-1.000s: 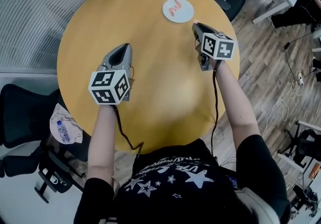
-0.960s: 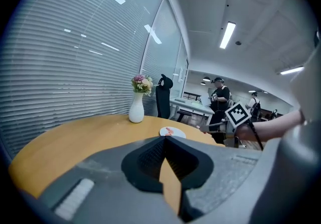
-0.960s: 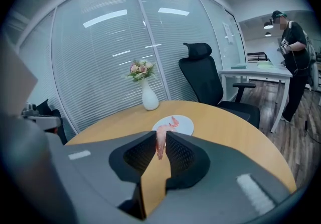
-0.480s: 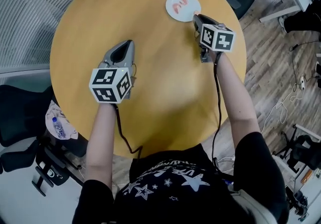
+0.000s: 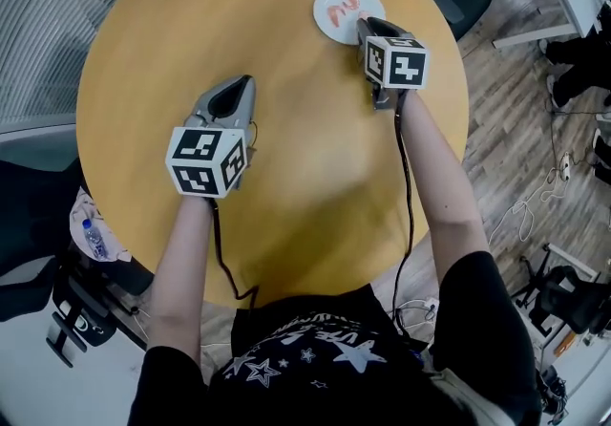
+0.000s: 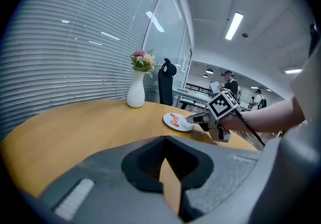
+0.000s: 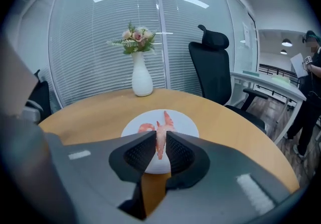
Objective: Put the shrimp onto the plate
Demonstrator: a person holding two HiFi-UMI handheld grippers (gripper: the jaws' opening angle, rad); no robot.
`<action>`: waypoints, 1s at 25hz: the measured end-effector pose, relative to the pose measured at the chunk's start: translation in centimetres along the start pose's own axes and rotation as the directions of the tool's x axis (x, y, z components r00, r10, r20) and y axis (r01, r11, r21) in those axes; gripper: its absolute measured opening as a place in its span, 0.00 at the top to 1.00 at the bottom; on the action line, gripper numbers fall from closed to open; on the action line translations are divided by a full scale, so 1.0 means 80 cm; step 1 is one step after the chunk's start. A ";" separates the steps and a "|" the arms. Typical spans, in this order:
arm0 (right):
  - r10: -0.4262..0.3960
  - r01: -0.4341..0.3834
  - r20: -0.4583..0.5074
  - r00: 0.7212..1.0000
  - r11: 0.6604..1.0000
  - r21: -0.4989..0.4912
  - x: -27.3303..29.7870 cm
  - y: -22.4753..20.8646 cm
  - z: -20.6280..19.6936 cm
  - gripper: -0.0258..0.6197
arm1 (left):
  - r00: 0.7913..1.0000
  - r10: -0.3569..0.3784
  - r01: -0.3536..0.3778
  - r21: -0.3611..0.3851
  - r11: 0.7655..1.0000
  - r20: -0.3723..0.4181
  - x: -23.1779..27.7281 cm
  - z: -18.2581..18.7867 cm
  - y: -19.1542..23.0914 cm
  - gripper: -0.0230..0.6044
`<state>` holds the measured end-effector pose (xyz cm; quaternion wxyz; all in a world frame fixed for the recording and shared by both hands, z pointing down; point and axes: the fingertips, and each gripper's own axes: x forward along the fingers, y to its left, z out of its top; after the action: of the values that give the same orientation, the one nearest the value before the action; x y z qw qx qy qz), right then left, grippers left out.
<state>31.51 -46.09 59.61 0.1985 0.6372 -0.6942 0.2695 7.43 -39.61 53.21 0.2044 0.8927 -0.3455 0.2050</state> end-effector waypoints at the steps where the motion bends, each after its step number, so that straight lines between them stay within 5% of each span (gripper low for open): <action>1: -0.003 0.003 -0.008 1.000 1.000 -0.011 0.004 0.001 -0.001 0.86 | 1.000 -0.002 0.002 -0.004 1.000 -0.001 0.001 -0.001 -0.001 0.96; 25: -0.058 0.047 -0.161 0.985 0.996 -0.070 0.031 0.008 -0.018 0.85 | 1.000 -0.005 0.004 -0.057 0.998 -0.009 0.001 -0.016 0.009 0.96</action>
<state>30.52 -47.08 62.22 0.2826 0.6242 -0.6671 0.2923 6.73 -39.52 54.46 0.2319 0.8862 -0.3482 0.1988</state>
